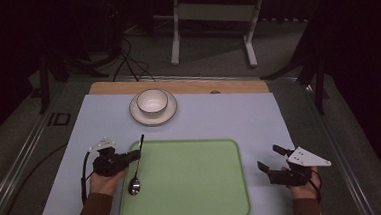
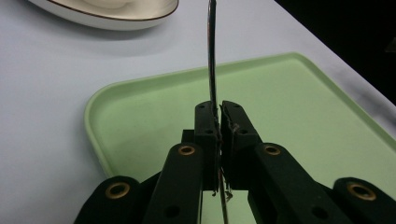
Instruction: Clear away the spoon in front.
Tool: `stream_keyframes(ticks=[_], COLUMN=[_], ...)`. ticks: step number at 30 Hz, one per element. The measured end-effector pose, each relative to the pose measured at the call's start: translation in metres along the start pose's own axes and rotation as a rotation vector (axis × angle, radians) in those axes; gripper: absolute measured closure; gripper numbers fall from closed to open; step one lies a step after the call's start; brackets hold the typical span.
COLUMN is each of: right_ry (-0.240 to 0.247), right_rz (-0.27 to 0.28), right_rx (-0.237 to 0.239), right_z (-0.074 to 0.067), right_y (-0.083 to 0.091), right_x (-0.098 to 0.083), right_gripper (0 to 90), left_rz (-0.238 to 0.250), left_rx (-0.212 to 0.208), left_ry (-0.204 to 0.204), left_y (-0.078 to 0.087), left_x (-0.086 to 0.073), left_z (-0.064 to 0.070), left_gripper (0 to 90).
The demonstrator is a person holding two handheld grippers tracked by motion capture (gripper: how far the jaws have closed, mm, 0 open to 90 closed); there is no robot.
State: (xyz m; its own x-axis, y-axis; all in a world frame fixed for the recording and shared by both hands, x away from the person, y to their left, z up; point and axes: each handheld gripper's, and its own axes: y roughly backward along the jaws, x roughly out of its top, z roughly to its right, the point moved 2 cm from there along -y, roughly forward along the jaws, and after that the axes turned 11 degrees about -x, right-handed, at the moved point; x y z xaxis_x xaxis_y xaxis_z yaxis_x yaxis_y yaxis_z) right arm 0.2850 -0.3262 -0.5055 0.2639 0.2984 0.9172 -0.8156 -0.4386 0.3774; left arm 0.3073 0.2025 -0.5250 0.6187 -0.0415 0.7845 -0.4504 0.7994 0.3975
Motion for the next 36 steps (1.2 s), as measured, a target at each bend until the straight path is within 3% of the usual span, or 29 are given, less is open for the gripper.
stream_keyframes(ticks=[13,19,24,28,33,36], right_ry=[0.006,0.003,0.004,0.002,0.004,0.006], right_rz=[-0.008,-0.006,-0.006,-0.005,-0.005,-0.006], right_rx=[0.007,0.005,0.003,0.002,0.003,0.004], right_z=[-0.001,0.000,0.000,0.000,0.000,0.000], right_y=[-0.001,-0.001,-0.001,0.000,0.000,-0.001], right_x=[0.000,0.000,0.000,0.000,0.000,0.000], right_gripper=[15.0,15.0,15.0,15.0,15.0,15.0], left_rz=[-0.098,-0.111,-0.120,-0.130,-0.165,-0.178], left_rx=[0.046,0.065,0.098,0.130,0.154,0.184], left_ry=[0.037,0.037,0.072,0.064,0.023,0.001], left_y=[-0.011,-0.010,-0.005,-0.002,-0.004,-0.005], left_x=[-0.008,-0.009,-0.014,-0.015,-0.013,-0.012], left_z=[-0.007,-0.006,-0.006,-0.006,-0.004,-0.002], left_gripper=[83.1,83.1,82.4,78.8,64.3,60.0])
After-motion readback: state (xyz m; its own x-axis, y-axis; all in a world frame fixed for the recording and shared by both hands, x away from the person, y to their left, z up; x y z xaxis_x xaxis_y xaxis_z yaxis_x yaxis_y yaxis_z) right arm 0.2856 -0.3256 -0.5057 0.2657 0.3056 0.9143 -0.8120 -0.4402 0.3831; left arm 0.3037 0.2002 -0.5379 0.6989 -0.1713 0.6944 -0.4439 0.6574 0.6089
